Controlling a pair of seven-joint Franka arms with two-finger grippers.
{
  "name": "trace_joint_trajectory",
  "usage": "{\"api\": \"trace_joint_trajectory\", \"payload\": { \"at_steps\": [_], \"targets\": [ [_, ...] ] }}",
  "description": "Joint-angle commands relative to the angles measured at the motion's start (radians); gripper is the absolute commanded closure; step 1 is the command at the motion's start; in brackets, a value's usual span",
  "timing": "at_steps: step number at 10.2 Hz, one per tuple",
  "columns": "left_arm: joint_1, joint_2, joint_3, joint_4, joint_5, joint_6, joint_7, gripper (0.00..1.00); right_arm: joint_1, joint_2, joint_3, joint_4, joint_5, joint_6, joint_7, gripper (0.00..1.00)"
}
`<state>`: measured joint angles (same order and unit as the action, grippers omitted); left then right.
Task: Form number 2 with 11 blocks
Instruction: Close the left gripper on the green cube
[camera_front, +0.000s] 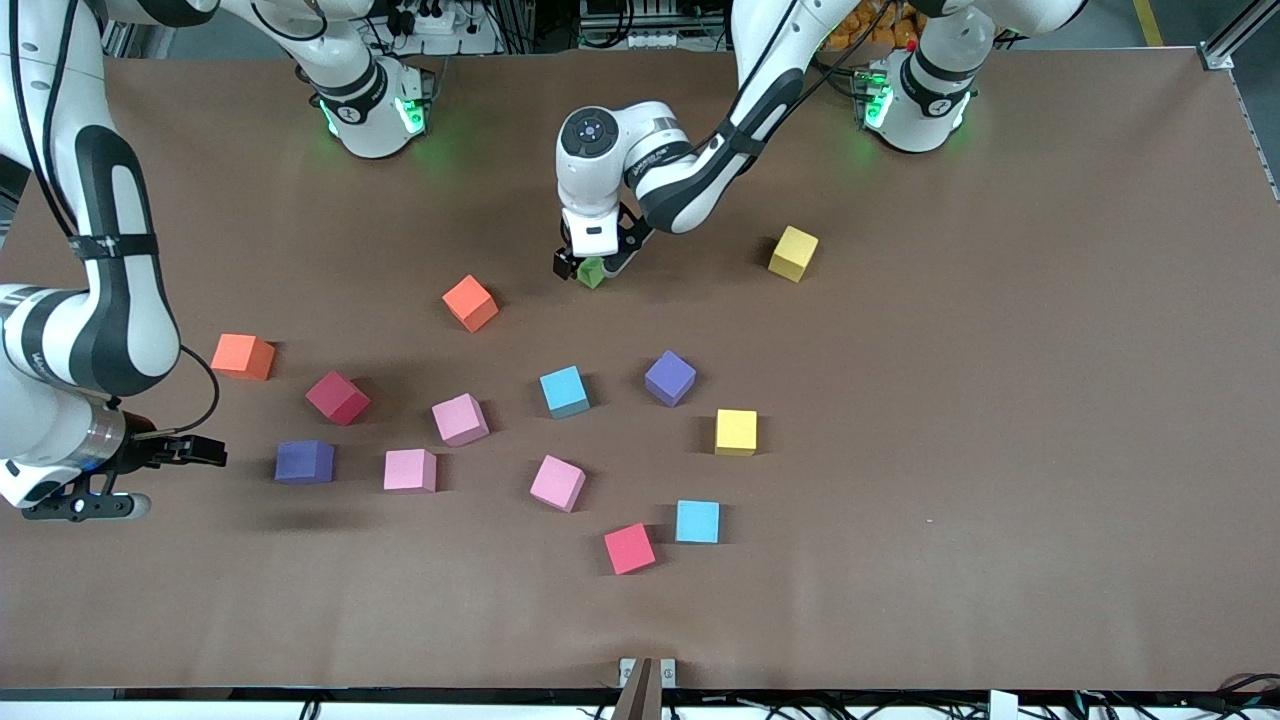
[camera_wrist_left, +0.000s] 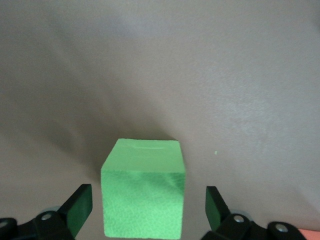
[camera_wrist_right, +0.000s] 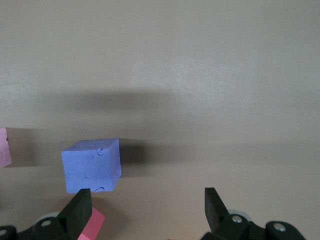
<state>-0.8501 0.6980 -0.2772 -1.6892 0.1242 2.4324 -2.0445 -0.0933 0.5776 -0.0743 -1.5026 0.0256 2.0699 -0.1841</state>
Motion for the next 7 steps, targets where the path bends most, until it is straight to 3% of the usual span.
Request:
{"api": "trace_joint_trajectory", "payload": {
  "at_steps": [1, 4, 5, 7],
  "targets": [
    [-0.006, 0.006, -0.014, -0.02, 0.072, 0.022, -0.034, 0.0, -0.011, 0.007, 0.008, 0.012, 0.0, 0.002, -0.011, 0.0],
    [-0.006, 0.006, -0.014, -0.026, 0.074, 0.027, -0.033, 0.0, -0.011, 0.007, 0.008, 0.012, 0.0, 0.002, -0.011, 0.0],
    [-0.004, 0.006, -0.014, -0.024, 0.074, 0.027, -0.031, 0.13, -0.01, 0.007, 0.008, 0.012, 0.0, 0.002, -0.011, 0.0],
    [0.003, 0.006, -0.016, -0.024, 0.072, 0.028, -0.023, 0.63, -0.01, 0.007, 0.008, 0.012, 0.0, 0.002, -0.009, 0.0]
  ]
}}
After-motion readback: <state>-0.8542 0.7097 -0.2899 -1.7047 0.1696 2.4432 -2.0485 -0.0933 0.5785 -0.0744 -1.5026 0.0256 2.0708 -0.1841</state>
